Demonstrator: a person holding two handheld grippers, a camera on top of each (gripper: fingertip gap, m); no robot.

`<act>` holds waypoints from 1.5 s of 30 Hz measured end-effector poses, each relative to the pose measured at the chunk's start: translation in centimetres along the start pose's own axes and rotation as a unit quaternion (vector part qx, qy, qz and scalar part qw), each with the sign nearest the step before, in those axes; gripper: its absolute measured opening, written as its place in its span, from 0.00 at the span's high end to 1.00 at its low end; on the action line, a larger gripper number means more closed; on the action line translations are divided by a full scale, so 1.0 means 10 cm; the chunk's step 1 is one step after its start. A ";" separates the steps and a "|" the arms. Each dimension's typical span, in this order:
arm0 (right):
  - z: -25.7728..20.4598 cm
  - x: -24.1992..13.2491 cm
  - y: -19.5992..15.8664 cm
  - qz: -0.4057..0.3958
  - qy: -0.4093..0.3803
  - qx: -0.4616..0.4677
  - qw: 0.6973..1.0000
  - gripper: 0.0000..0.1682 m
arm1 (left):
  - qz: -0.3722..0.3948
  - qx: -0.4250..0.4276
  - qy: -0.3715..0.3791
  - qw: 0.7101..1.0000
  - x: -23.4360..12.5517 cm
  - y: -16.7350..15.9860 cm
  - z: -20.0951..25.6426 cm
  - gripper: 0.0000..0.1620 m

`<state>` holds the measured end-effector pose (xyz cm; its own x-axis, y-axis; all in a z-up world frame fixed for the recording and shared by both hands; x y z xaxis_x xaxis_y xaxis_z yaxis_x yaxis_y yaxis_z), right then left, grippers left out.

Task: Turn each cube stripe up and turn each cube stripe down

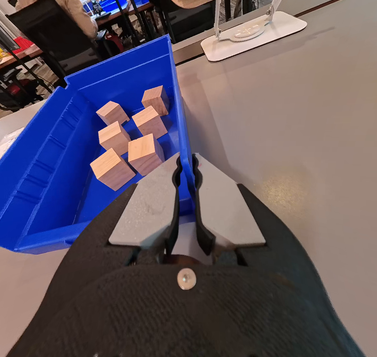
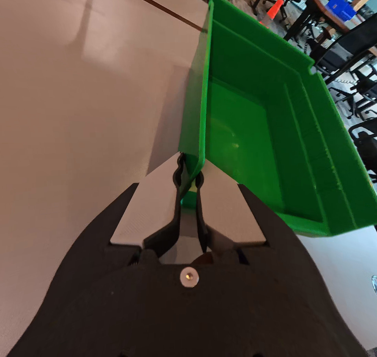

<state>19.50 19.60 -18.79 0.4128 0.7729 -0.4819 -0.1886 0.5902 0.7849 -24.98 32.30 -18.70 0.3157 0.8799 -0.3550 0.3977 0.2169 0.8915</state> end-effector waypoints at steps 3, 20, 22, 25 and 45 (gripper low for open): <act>0.00 -0.08 0.04 0.036 0.008 -0.008 0.999 0.92 | 0.011 0.001 -0.012 1.000 -0.06 0.03 0.01 0.90; 0.26 -0.31 -0.08 0.017 0.113 0.021 0.993 0.94 | 0.014 -0.031 -0.031 0.999 -0.03 0.06 0.04 0.87; 0.28 -0.40 -0.03 0.024 0.122 0.023 0.992 0.86 | 0.012 -0.029 -0.044 0.999 -0.03 0.06 0.06 0.82; 0.21 -0.61 0.12 0.060 0.136 0.019 0.989 0.78 | 0.019 -0.022 -0.047 0.998 -0.08 0.10 0.07 0.80; -1.37 0.72 1.17 0.123 0.352 -0.004 0.928 0.57 | 0.082 0.010 -0.264 0.961 0.94 0.93 1.35 0.59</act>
<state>8.05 35.32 -18.41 -0.3266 0.8441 -0.4253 -0.2072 0.3751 0.9035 -6.68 36.87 -17.52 0.7660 0.5636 -0.3092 0.3213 0.0809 0.9435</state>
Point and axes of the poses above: each gripper's, where its closed fingertips meet, x out along the fingers, y out of its top, z = x × y across the jaws, the point moved 8 cm from there along -x, back along the fingers
